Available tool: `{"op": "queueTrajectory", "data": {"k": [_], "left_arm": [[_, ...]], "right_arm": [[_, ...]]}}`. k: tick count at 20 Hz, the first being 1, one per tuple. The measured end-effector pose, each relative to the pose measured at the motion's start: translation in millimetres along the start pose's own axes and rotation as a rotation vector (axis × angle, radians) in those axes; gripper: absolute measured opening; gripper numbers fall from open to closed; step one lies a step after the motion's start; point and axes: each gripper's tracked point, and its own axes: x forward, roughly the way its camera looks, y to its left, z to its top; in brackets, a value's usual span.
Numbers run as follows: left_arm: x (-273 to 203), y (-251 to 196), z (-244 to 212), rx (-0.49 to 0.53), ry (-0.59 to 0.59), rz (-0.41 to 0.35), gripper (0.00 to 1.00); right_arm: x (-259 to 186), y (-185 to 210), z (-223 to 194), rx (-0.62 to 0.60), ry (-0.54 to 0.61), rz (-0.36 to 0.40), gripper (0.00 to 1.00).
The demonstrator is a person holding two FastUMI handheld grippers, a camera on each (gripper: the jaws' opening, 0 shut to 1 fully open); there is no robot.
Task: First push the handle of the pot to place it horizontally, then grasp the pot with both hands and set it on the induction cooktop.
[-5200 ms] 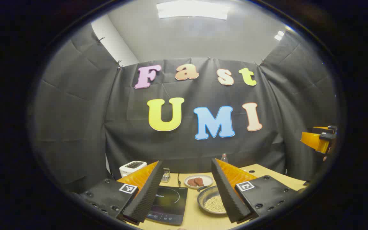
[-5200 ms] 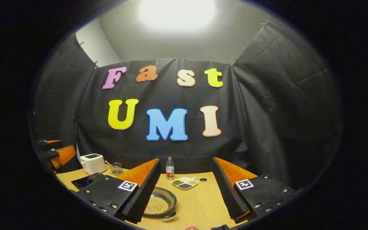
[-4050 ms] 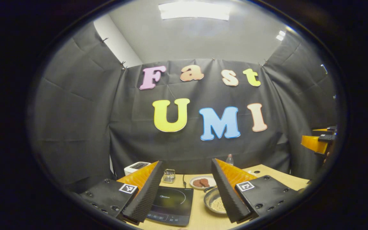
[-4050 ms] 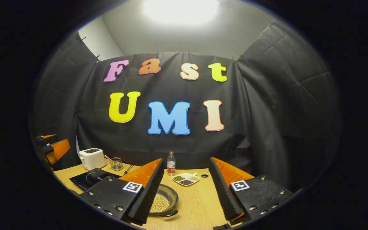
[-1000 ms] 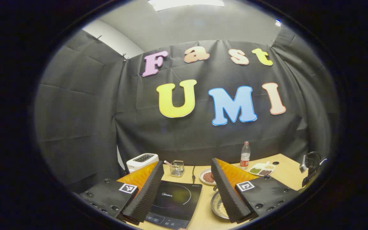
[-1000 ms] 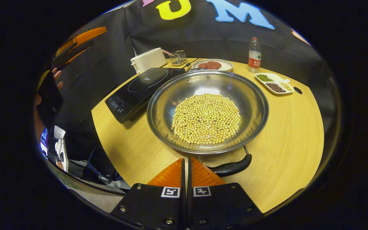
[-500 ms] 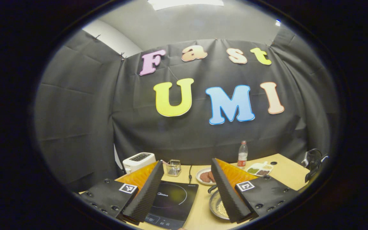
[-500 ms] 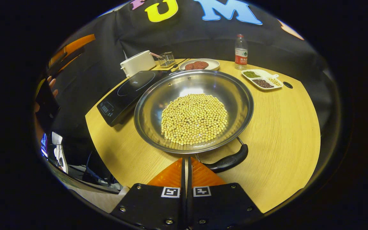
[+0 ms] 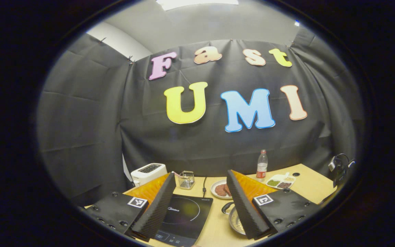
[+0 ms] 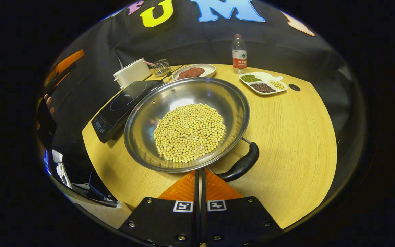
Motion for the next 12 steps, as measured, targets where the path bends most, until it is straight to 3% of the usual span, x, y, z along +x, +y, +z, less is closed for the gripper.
{"op": "queueTrajectory", "data": {"k": [4, 7, 12], "left_arm": [[2, -10, -2, 0.008, 0.008, 0.004, 0.97], [1, -15, -2, 0.009, 0.01, 0.01, 1.0], [-2, -18, -6, -0.001, 0.009, 0.013, 0.97]], "right_arm": [[2, -21, 6, 0.005, -0.008, -0.024, 0.01], [4, -34, 11, 0.024, -0.029, -0.048, 0.01], [6, -54, 24, 0.053, -0.082, -0.13, 0.01]]}}
